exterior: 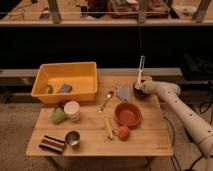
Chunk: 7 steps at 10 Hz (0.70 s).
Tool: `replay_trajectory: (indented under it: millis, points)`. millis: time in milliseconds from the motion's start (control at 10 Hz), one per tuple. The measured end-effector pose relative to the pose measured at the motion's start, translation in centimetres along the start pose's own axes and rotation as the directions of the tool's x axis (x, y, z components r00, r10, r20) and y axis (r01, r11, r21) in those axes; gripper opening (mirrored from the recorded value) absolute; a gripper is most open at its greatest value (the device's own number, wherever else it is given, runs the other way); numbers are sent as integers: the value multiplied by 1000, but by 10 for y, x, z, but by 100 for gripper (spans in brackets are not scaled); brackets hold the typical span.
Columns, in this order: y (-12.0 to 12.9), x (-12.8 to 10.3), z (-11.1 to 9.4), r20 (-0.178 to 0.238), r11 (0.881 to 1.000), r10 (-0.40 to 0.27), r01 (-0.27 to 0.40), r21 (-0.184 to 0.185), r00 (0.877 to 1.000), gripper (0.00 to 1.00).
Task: Wipe purple bowl with brush
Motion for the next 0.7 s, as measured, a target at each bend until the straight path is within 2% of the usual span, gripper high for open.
replay_trajectory:
  millis: [400, 500, 700]
  points:
    - [11, -1, -40, -11, 1000, -9, 9, -5, 1000, 17]
    - [24, 1, -51, -16, 1000, -13, 12, -28, 1000, 17]
    - [38, 2, -52, -27, 998, -10, 8, -63, 1000, 17]
